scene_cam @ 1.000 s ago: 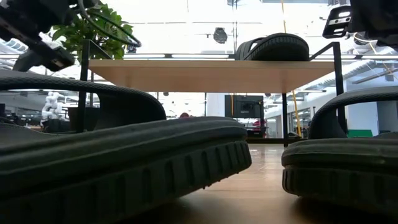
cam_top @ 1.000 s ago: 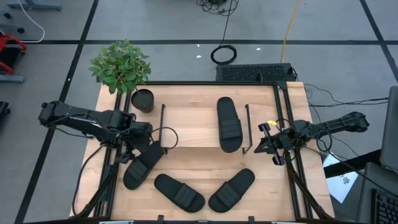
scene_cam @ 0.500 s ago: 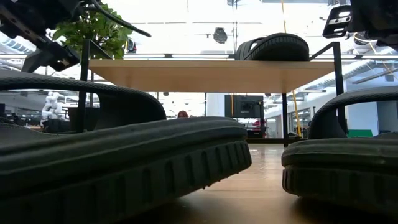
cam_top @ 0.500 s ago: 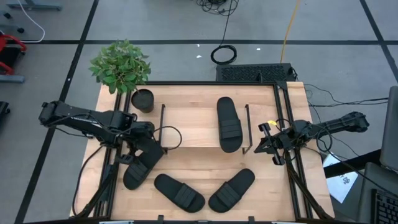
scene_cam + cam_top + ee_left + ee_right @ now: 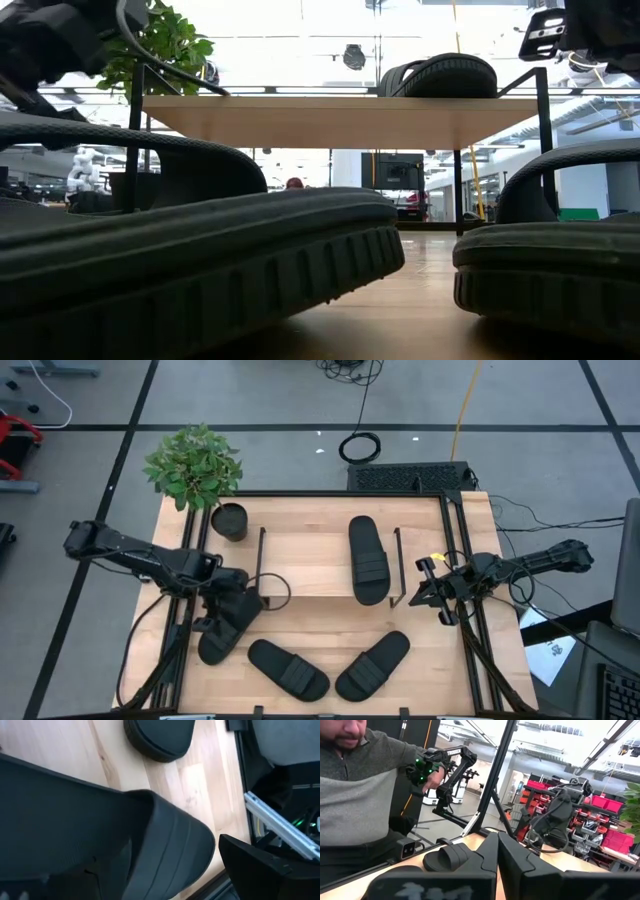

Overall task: Pick and place slides into the shelf
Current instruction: Put the black slide on the shelf

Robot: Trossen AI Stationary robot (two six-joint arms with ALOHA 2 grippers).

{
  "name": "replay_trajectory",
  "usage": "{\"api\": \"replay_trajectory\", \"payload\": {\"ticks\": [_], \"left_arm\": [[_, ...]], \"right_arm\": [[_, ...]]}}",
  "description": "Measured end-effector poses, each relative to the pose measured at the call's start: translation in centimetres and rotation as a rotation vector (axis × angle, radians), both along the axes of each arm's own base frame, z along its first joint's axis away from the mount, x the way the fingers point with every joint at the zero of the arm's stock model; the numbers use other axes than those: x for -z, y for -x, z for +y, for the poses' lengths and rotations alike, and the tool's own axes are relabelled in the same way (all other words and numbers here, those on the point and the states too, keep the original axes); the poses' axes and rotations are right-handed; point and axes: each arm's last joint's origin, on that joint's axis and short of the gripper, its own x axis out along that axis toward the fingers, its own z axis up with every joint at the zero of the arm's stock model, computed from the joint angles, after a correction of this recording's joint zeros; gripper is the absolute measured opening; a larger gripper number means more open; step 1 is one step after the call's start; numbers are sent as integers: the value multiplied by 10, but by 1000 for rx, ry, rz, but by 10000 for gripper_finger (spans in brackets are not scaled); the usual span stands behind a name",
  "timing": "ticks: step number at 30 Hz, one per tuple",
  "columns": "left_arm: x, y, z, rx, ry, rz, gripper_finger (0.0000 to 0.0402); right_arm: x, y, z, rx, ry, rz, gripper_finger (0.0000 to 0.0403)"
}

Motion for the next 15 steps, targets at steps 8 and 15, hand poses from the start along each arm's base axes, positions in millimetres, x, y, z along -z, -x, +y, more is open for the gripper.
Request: {"api": "replay_trajectory", "payload": {"ticks": [8, 15], "left_arm": [[0, -3, -6, 4, -80, -55, 294], [9, -1, -6, -31, -65, -28, 294]], "right_arm": [[0, 0, 0, 0, 1, -5, 0], [-1, 0, 0, 0, 0, -13, 0]]}}
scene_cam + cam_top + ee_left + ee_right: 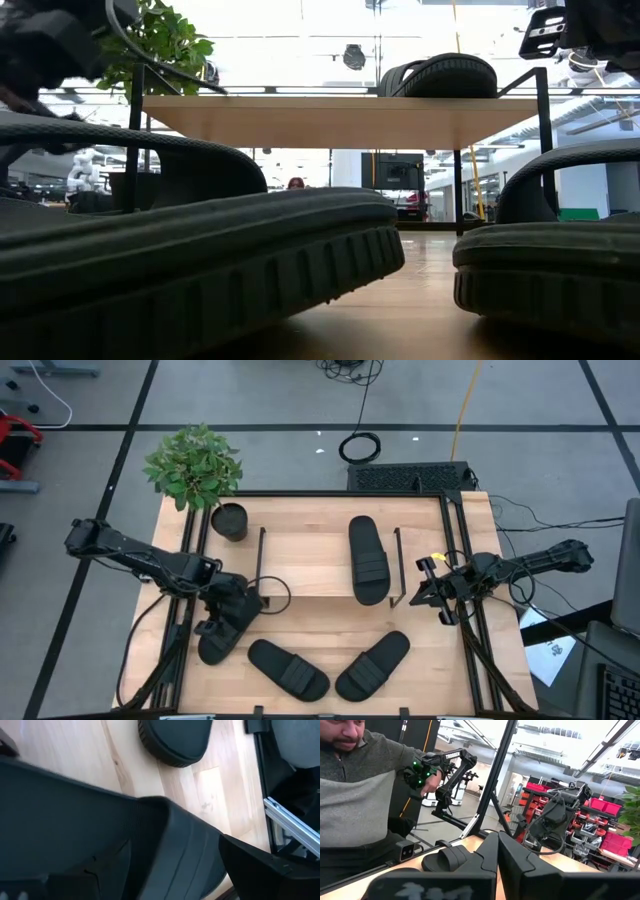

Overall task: Pick and place slides into the shelf
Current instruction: Put the black slide on the shelf

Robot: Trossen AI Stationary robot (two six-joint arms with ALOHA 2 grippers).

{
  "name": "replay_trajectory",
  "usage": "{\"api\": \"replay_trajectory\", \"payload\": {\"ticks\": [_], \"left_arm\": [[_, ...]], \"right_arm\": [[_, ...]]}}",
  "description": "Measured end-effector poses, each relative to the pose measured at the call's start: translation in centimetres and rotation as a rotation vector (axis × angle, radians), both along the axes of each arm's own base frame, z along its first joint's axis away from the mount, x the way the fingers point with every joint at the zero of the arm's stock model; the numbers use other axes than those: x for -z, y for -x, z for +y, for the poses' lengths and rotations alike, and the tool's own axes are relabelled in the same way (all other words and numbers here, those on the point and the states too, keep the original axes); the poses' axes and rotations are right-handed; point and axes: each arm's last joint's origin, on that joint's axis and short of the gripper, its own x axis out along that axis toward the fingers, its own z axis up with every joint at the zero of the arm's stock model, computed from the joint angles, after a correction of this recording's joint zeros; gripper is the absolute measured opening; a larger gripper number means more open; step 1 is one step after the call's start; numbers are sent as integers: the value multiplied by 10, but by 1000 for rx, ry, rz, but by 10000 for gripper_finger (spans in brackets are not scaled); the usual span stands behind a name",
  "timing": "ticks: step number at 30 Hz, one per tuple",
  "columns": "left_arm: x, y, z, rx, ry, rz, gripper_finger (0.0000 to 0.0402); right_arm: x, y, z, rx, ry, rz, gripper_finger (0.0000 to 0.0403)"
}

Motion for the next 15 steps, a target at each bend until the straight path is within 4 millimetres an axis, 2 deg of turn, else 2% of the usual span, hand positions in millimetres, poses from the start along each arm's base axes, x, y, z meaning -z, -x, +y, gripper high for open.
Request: {"api": "replay_trajectory", "payload": {"ticks": [5, 15], "left_arm": [[17, 2, -4, -1, 50, -19, 294], [19, 9, -19, 78, 60, 2, 294]], "right_arm": [[0, 0, 0, 0, 0, 0, 0], [-1, 0, 0, 0, -2, -13, 0]]}}
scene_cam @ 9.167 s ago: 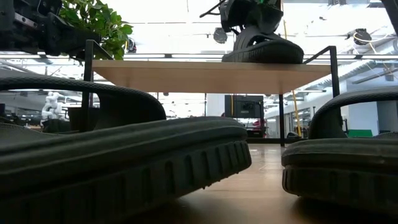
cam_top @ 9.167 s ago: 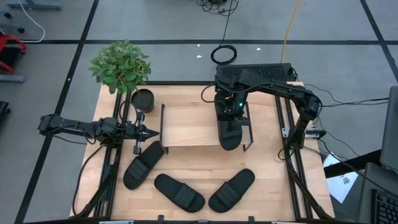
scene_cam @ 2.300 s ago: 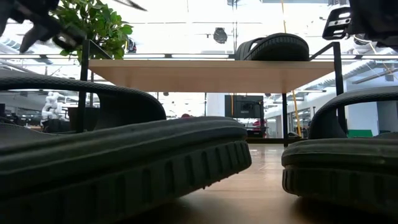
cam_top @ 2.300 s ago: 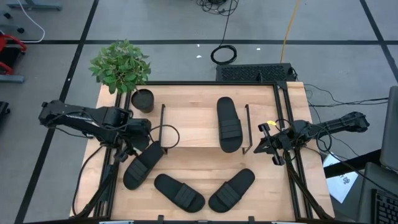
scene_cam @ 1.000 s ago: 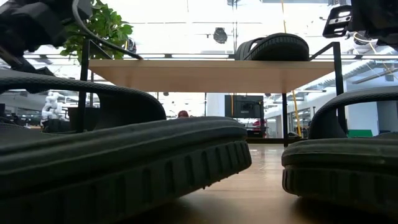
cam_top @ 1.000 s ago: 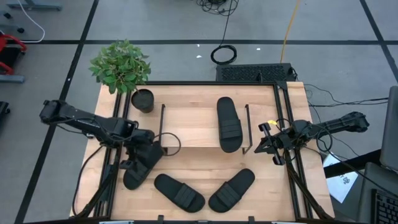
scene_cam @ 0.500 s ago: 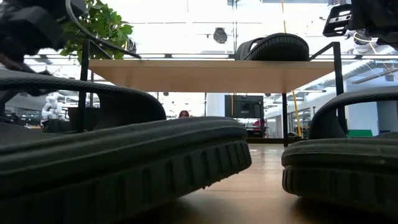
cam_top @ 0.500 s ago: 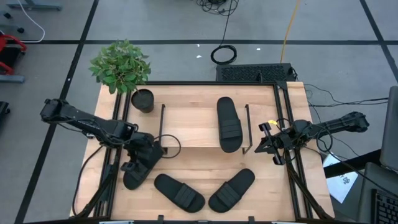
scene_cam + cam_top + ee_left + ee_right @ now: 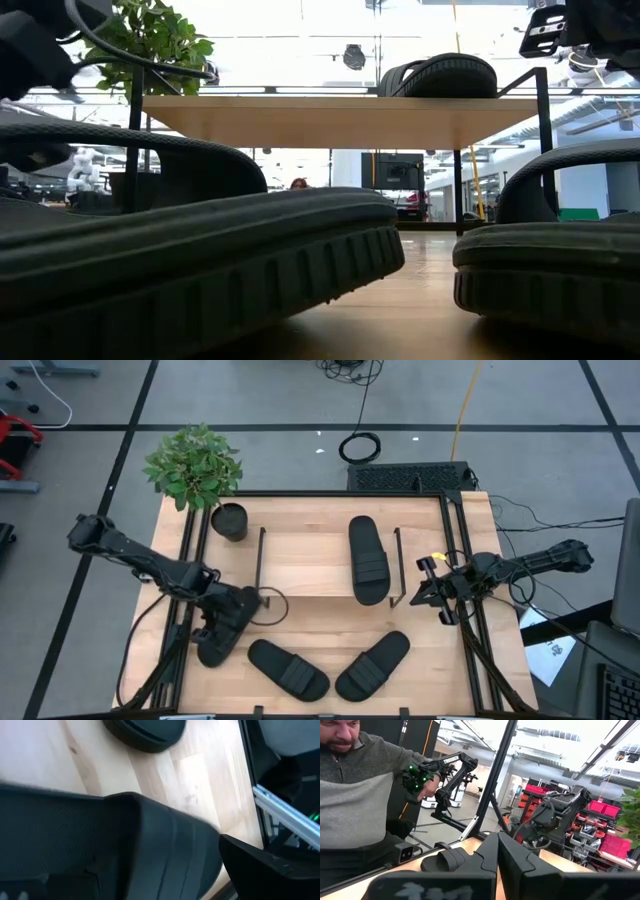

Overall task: Pick and place slides into the shelf
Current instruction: Put the black slide on the shelf

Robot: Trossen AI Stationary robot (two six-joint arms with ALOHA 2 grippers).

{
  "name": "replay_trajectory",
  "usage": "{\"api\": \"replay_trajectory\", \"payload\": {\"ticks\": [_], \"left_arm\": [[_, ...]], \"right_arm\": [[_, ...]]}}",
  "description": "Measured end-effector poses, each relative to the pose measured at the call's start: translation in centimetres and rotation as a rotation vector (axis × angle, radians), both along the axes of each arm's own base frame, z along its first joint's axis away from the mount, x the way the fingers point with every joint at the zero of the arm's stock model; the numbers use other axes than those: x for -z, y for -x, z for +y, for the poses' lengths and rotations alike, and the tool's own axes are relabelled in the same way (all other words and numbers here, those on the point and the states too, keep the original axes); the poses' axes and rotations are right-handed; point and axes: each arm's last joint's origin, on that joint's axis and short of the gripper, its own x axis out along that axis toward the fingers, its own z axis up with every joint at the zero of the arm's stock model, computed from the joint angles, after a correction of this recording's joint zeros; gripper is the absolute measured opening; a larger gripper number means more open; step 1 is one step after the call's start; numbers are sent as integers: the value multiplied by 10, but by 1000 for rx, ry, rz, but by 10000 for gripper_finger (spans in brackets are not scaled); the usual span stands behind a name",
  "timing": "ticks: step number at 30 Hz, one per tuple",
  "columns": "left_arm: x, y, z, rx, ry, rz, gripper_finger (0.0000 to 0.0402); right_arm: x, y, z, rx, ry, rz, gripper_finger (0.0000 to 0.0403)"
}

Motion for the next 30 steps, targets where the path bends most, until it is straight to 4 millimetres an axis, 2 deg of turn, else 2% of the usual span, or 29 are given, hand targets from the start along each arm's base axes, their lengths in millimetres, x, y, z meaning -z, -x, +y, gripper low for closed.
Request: {"api": "replay_trajectory", "payload": {"ticks": [4, 7, 10, 14, 16, 20, 27, 30], "left_arm": [[0, 2, -5, 37, -19, -19, 287], [0, 3, -8, 56, -35, -30, 249], [1, 4, -8, 33, -47, -18, 176], [-1, 3, -10, 21, 13, 11, 51], [-3, 2, -13, 37, 84, 18, 16], [-14, -1, -22, 55, 114, -38, 9], [-58, -5, -49, 114, 197, -112, 3], [-80, -3, -62, 144, 185, -208, 3]], "right_arm": [[-1, 0, 0, -1, -3, -8, 0], [-1, 0, 0, -1, -3, -7, 0], [-1, 0, 0, 0, -2, -7, 0], [-2, 0, 0, 0, -4, -18, 0], [-2, 0, 0, 0, -5, -23, 0], [-3, 1, 0, 0, -6, -30, 0], [-3, 1, 0, -1, -10, -28, 0], [-3, 1, 0, -1, -9, -28, 0]]}}
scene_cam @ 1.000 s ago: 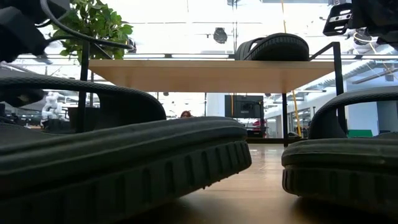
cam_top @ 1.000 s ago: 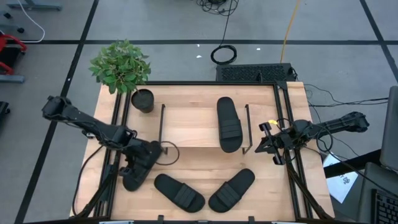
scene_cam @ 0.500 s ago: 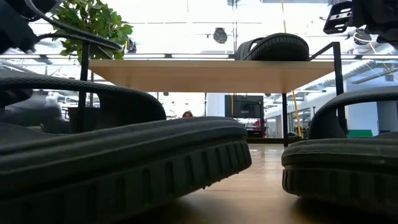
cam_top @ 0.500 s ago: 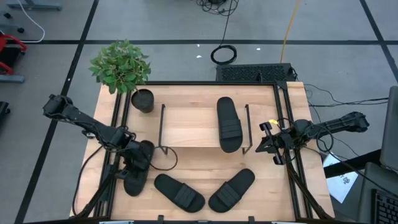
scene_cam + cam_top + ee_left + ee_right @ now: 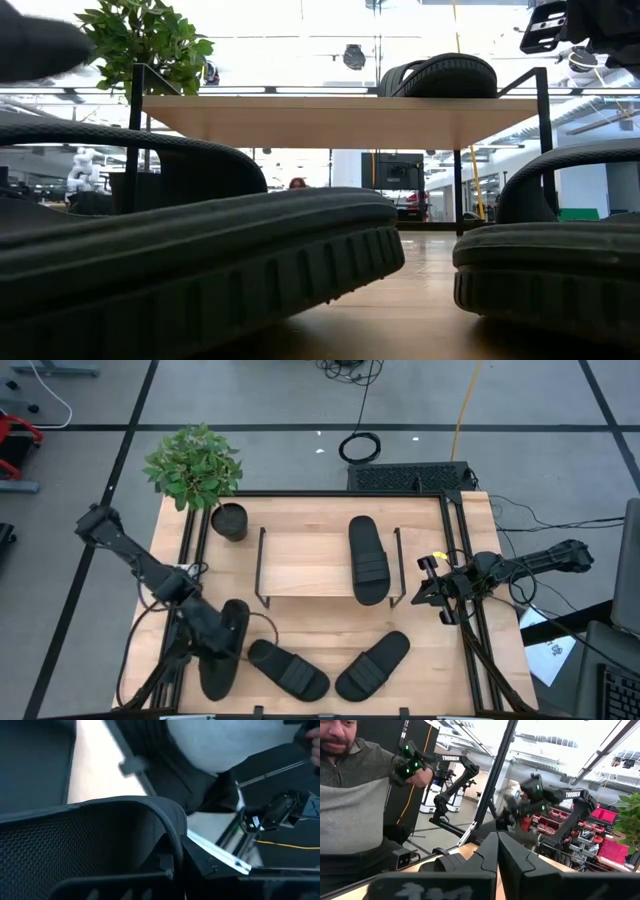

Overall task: Pick and place slides into the shelf
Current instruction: Put the black slide on the shelf

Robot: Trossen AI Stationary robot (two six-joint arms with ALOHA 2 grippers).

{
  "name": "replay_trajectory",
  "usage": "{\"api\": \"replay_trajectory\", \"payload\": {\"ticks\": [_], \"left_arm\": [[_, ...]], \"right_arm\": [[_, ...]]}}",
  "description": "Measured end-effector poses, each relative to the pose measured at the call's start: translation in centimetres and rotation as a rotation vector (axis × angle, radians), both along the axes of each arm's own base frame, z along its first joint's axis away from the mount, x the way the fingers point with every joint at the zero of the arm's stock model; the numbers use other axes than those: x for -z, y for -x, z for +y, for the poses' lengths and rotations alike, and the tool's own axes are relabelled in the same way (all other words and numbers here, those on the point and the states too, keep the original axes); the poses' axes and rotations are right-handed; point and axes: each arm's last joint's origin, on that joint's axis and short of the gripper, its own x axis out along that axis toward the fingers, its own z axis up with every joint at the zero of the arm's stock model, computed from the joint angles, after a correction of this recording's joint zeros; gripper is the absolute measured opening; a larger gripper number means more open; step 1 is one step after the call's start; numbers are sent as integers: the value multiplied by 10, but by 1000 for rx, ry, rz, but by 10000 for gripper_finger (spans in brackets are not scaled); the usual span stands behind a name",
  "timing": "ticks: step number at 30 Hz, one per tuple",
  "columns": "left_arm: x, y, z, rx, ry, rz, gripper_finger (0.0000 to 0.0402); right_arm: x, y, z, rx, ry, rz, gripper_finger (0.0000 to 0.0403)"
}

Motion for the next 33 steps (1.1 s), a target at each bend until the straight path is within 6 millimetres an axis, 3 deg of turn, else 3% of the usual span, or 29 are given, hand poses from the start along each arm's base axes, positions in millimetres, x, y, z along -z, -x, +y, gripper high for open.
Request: {"api": "replay_trajectory", "payload": {"ticks": [7, 12, 22, 33], "left_arm": [[-50, -1, -22, 66, -14, -462, 2], [-56, -10, -18, 78, -66, -652, 1], [-62, -43, 34, -63, -101, -644, 1], [-135, -79, 78, -85, -289, -533, 1]], "right_arm": [[0, 0, 0, 2, 5, -3, 0], [0, 0, 0, 2, 2, -7, 0], [-2, 0, 0, 1, -6, -21, 0], [-2, 0, 0, 7, 18, -33, 0]]}}
